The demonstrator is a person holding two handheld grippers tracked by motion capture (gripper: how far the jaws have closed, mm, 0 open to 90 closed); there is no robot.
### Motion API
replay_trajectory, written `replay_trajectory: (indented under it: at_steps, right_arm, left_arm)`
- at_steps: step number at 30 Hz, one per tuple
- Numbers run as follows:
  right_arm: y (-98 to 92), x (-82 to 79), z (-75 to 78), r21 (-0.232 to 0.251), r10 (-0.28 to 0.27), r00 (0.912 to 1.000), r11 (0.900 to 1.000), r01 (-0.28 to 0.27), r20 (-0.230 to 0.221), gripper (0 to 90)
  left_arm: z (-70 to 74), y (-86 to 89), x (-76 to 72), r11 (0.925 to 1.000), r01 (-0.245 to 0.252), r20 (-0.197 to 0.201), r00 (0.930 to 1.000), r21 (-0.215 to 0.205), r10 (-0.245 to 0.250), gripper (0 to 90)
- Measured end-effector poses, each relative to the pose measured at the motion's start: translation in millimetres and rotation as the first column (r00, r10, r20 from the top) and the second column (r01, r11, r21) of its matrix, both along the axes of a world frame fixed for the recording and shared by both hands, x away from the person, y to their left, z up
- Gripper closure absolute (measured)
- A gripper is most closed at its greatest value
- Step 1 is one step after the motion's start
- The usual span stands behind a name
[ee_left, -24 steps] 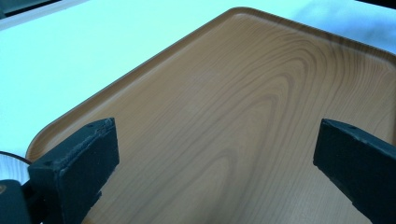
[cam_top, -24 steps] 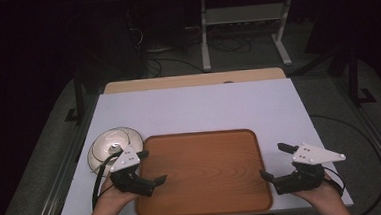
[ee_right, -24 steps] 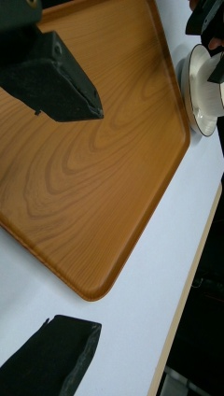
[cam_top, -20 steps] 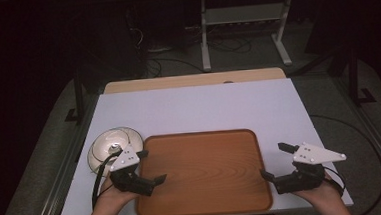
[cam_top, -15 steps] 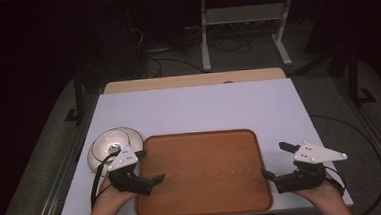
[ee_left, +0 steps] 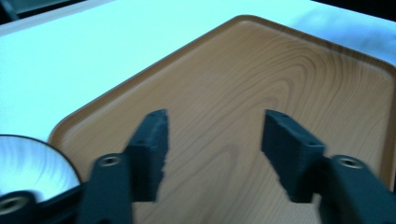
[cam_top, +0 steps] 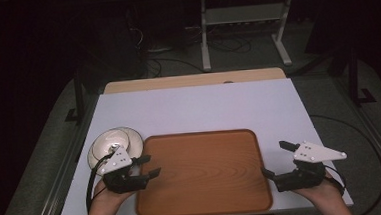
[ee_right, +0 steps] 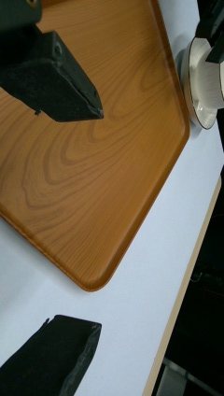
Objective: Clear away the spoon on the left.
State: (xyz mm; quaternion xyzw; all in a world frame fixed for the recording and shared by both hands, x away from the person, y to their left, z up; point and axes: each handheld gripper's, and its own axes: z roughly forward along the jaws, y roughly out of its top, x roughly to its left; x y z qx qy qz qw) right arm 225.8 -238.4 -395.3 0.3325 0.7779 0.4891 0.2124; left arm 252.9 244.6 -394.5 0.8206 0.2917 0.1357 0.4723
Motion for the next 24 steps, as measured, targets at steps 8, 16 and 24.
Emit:
replay_trajectory:
  at_steps: [8,16,24]
  right_arm:
    - [0.7,2.7,-0.3,0.001,0.008,1.0000,1.000,-0.008,0.001,0.1]
    - [0.5,3.3,0.1,0.002,0.008,1.0000,1.000,-0.008,0.004,0.1]
    - [0.4,3.0,1.0,0.004,0.005,0.9999,1.000,-0.005,0.008,0.1]
  left_arm:
    - [5.7,7.9,-2.9,0.9991,-0.043,-0.037,0.9984,0.004,0.043,84.1]
    - [7.3,11.1,-3.3,0.9993,-0.036,-0.046,0.9982,0.013,0.037,89.7]
    - [8.7,18.5,-5.4,0.9980,-0.062,-0.036,0.9974,0.009,0.062,89.7]
